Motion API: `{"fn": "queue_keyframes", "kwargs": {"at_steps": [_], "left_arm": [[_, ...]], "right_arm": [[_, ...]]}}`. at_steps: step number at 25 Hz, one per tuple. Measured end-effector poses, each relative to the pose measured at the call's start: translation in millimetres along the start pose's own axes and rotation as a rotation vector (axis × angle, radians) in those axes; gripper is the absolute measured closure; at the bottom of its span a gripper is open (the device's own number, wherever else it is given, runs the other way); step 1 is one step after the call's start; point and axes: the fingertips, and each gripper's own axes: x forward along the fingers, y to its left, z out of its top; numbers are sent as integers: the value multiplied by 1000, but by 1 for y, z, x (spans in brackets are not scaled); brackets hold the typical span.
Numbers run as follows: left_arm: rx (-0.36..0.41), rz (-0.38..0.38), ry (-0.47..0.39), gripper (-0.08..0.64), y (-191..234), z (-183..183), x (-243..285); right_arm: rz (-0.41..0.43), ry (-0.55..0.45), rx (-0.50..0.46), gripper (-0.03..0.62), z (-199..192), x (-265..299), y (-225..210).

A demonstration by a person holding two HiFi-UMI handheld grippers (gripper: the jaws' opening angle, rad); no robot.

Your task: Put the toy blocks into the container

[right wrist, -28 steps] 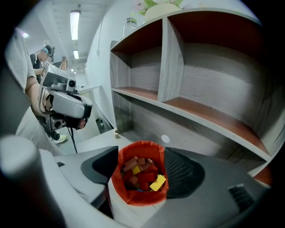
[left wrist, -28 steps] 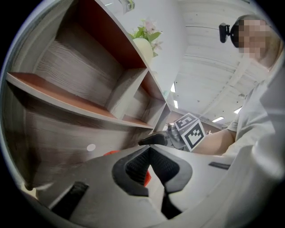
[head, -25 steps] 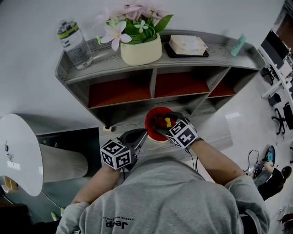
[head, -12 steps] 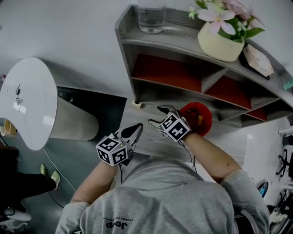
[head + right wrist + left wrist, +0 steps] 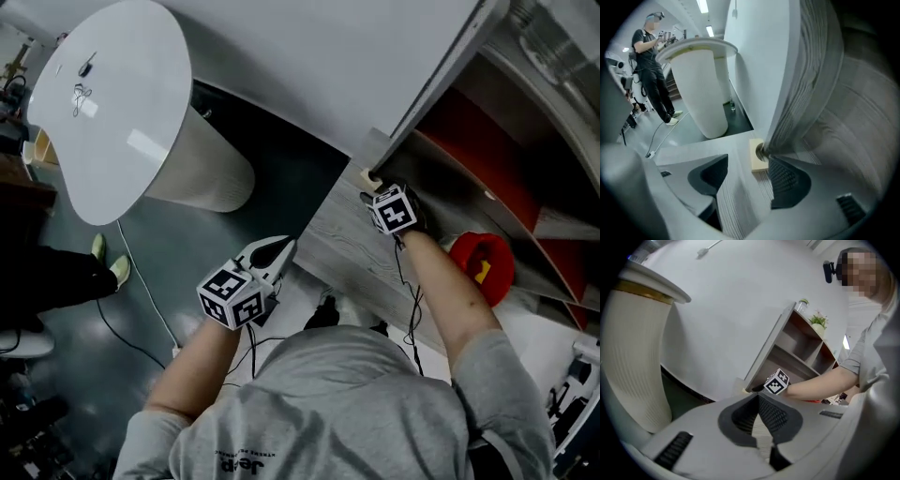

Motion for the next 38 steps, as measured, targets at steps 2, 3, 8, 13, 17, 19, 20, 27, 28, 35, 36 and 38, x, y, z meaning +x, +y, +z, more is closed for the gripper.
{"fn": "queue_keyframes", "kwargs": {"at_steps": [2, 3, 8, 13, 17, 19, 20, 27, 28, 35, 36, 38], "left_arm": [[-21, 20, -5, 548, 14, -4, -5], [-31, 27, -8, 548, 20, -6, -7], [-72, 34, -13, 548, 26, -16, -10], [-55, -8, -8, 548, 8, -10, -9], [-3, -79, -19, 548, -25, 11, 2], [24, -135, -25, 548, -49, 23, 14], [37, -170, -25, 548, -64, 29, 22], [171, -488, 65, 548, -200, 45, 105], [199, -543, 81, 548, -220, 46, 118], [294, -741, 162, 548, -326, 30, 159], [299, -755, 173, 548, -334, 26, 161], [306, -774, 190, 548, -347, 21, 165]], "right_arm": [[-22, 34, 10, 296, -5, 19, -8], [-36, 44, 18, 305, -8, 26, -12], [-43, 40, 6, 422, -13, 35, -14], [-25, -5, -53, 425, -3, -3, 1], [3, -107, -62, 426, 14, -77, 22], [17, -155, -52, 426, 17, -123, 29], [21, -175, -39, 426, 16, -146, 29], [-117, -234, 119, 426, -48, -292, -29], [-161, -227, 146, 426, -64, -308, -42], [-289, -122, 284, 426, -172, -355, -76], [-294, -110, 292, 426, -182, -356, -77], [-306, -100, 304, 426, -194, -358, -79]]}}
